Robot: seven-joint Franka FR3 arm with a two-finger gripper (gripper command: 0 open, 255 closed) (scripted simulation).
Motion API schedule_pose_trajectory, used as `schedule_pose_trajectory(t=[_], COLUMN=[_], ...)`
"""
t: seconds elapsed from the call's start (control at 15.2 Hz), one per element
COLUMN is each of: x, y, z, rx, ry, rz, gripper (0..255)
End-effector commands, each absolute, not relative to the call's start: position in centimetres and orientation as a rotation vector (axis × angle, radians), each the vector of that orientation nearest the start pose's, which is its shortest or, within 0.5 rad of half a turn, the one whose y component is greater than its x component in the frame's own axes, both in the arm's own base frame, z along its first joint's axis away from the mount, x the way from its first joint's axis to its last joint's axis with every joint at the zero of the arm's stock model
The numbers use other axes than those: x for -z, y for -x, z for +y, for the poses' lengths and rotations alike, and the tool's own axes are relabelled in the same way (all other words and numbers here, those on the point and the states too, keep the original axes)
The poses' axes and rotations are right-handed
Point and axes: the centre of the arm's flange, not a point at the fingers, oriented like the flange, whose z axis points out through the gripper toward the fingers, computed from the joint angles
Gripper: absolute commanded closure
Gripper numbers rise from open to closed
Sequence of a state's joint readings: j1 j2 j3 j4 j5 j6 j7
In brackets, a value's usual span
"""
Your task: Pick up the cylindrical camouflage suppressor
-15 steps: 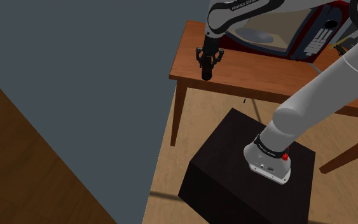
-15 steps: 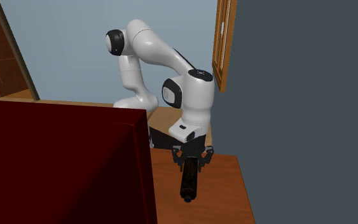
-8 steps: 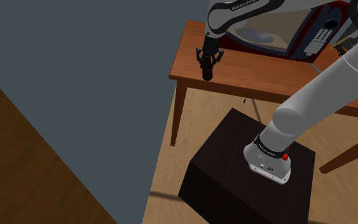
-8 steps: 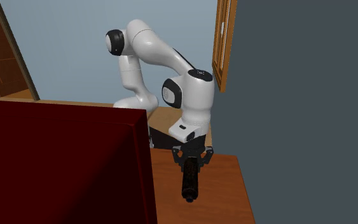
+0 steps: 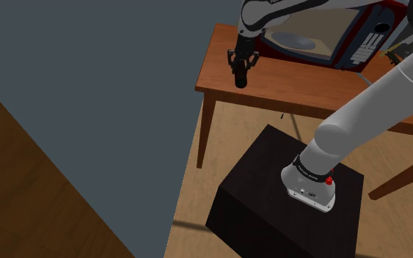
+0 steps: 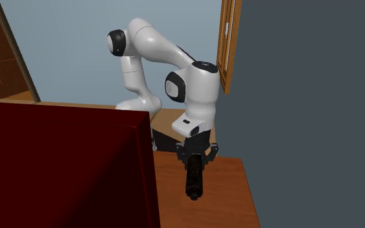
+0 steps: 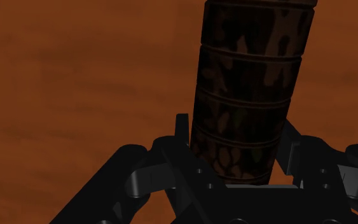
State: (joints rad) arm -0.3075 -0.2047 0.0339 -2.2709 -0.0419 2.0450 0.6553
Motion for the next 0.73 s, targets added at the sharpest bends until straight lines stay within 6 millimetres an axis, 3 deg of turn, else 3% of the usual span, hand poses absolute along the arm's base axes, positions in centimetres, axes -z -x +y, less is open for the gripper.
schedule_pose_trajectory(t=[0.0, 0.53, 0.66], x=[-45.2, -49.4, -49.5], y=[-46.1, -46.1, -46.1], z=[-13.2, -13.2, -13.2], rx=[-0.02, -0.02, -0.02], ry=[2.864, 2.864, 2.864], rz=[1.401, 1.401, 1.401], gripper=[255, 255, 255])
